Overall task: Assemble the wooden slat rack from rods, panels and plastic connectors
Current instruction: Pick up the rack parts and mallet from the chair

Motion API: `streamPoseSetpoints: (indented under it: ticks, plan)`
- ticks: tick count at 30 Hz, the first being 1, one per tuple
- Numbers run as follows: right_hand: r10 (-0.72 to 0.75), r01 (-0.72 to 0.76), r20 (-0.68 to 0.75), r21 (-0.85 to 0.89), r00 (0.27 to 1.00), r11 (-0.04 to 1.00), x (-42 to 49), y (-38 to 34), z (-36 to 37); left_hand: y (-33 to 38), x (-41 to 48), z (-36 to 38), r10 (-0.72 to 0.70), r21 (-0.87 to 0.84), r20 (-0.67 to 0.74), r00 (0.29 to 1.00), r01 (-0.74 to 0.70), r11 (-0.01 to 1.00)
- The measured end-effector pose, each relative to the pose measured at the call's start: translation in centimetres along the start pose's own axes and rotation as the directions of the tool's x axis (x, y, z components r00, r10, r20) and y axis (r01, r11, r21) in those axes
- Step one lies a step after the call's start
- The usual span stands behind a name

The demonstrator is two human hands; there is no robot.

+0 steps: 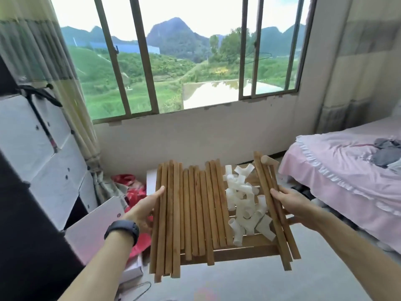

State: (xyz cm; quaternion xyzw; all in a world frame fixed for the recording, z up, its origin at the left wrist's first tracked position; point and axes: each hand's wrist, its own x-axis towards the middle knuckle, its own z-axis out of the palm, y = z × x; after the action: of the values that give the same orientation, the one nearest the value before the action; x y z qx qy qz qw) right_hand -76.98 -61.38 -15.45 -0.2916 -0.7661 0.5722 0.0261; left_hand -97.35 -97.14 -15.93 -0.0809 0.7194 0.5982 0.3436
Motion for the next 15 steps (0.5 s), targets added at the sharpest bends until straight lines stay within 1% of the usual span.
streamPoseSetpoints:
  ticks: [3, 6, 7, 9, 11, 13, 15]
  plan:
    - [-0.026, 0.027, -0.076, 0.011, 0.997, 1.0, 4.4, -1.8, -4.3, 6.1, 3.9, 4.6, 0.04, 0.041, 0.047, 0.998, -0.042, 0.998]
    - [-0.013, 0.015, -0.15, 0.014, 0.989, 1.0, 8.2, -3.0, -8.8, 11.6, 6.7, 9.8, 0.064, 0.121, 0.078, 0.995, -0.073, 0.99]
    - [-0.011, 0.014, -0.176, 0.015, 0.984, 1.0, 9.6, -3.1, -10.2, 13.1, 7.7, 11.5, 0.071, 0.141, 0.081, 0.994, -0.082, 0.987]
    - [0.015, -0.014, -0.237, 0.006, 0.971, 1.0, 12.3, -2.3, -12.9, 15.3, 9.9, 15.1, 0.067, 0.2, 0.037, 0.997, -0.073, 0.977]
    - [0.095, -0.097, -0.253, 0.003, 0.963, 0.995, 14.6, -0.2, -15.5, 15.9, 12.4, 18.5, 0.018, 0.273, 0.02, 1.0, -0.023, 0.962]
    - [0.184, -0.187, -0.234, 0.011, 0.955, 0.982, 16.4, 3.3, -17.4, 14.4, 14.8, 21.8, -0.067, 0.282, 0.013, 0.998, 0.061, 0.958]
    - [0.254, -0.255, -0.201, 0.021, 0.946, 0.967, 18.2, 6.7, -18.5, 12.0, 17.1, 24.5, -0.095, 0.309, -0.006, 0.996, 0.092, 0.947]
